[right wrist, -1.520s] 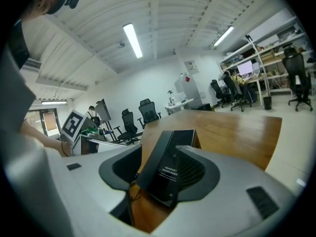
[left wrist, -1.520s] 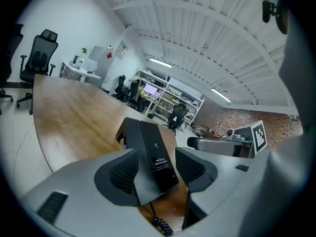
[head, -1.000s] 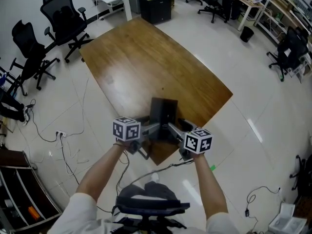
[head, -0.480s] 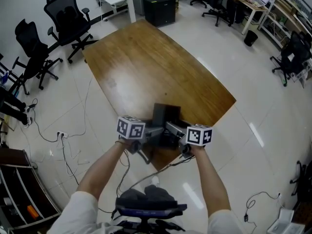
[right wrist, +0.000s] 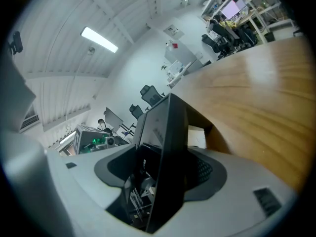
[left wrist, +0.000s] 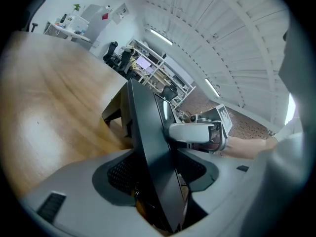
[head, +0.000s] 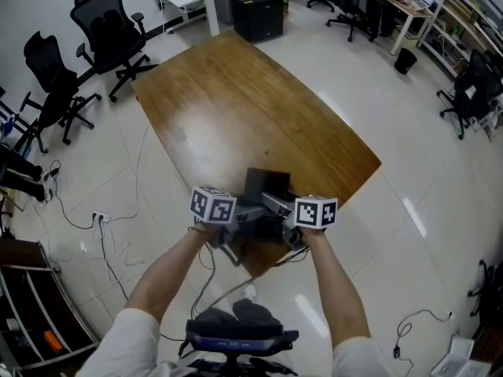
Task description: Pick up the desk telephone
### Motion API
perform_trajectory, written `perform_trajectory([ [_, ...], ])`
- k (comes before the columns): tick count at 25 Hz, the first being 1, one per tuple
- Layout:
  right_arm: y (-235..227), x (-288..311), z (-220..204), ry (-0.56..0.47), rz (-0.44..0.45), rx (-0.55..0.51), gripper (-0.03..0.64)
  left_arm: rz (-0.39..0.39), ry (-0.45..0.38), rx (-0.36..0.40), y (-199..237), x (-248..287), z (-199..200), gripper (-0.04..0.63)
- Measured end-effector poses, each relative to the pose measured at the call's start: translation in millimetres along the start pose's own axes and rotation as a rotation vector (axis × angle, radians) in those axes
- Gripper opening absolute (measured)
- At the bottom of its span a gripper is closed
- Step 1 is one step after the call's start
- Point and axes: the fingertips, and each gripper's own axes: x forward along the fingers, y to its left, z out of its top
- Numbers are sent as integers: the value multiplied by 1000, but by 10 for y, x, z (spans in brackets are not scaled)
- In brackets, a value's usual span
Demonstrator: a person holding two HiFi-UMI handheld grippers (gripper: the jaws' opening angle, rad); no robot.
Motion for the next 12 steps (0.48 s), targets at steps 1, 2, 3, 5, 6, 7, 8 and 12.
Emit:
perform_trajectory([
  [1,1,0,-1,-3,1,0,301,2,-9,-7,4,-7,2,255],
  [2,10,-1,-1,-9,4,-1,300,5,-22,-12,5,-20,4,252],
  [3,22,-6,1,-19,7,-2,298,10,-35,-14,4,-35,8,250],
  [5,46,-33,6,-45,13,-4,296,22,-54,-8,-14,-53,14,249],
  [6,57,-51,8,-58,16,-4,294,26,-58,-2,-32,-54,16,249],
  [7,68,-68,7,-69,19,-3,293,29,-59,4,-51,-57,16,249],
  [8,83,-81,3,-77,22,-4,293,30,-60,10,-71,-65,14,247],
  [12,162,-131,-21,-86,25,-21,293,27,-83,17,-167,-137,15,245],
])
